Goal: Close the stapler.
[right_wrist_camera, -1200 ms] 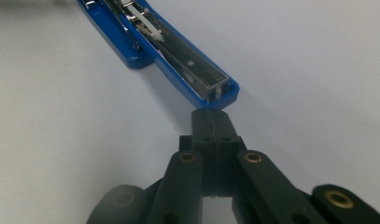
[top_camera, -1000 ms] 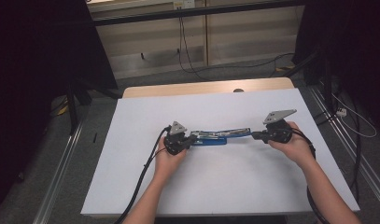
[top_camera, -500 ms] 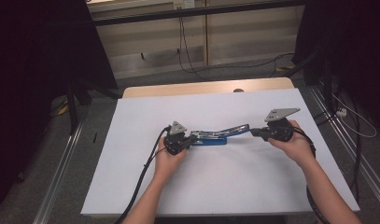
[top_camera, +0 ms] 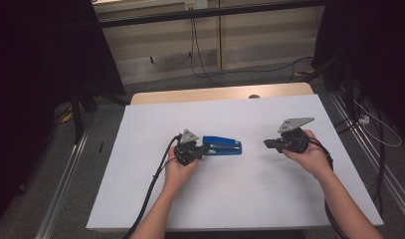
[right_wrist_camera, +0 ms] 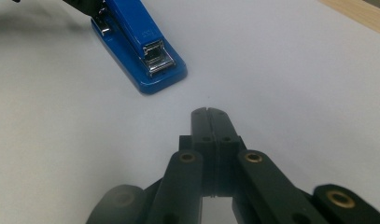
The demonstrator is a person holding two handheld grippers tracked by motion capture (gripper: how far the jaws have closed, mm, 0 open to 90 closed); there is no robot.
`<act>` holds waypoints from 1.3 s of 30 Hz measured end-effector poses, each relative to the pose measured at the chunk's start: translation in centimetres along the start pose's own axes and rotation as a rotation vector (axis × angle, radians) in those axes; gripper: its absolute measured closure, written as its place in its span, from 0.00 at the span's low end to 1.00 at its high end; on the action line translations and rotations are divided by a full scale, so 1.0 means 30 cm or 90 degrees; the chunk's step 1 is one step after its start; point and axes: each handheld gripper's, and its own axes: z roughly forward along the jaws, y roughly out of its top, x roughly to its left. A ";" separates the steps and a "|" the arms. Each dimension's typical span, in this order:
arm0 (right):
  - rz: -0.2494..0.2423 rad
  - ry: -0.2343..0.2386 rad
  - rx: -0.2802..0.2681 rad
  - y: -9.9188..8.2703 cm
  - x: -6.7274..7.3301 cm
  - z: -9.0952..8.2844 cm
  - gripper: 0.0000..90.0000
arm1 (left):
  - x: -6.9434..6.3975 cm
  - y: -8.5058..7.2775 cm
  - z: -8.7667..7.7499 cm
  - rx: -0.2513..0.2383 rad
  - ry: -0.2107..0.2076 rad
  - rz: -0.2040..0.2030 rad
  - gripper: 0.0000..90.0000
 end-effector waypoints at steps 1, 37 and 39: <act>0.004 0.000 -0.001 -0.002 -0.001 0.000 1.00 | 0.001 0.000 -0.002 0.002 -0.001 -0.002 1.00; 0.042 -0.025 -0.002 -0.101 0.084 -0.096 0.38 | 0.004 0.003 -0.215 -0.041 -0.028 -0.039 0.23; 0.043 -0.029 -0.003 -0.109 0.087 -0.106 0.38 | 0.004 0.001 -0.221 -0.041 -0.029 -0.038 0.22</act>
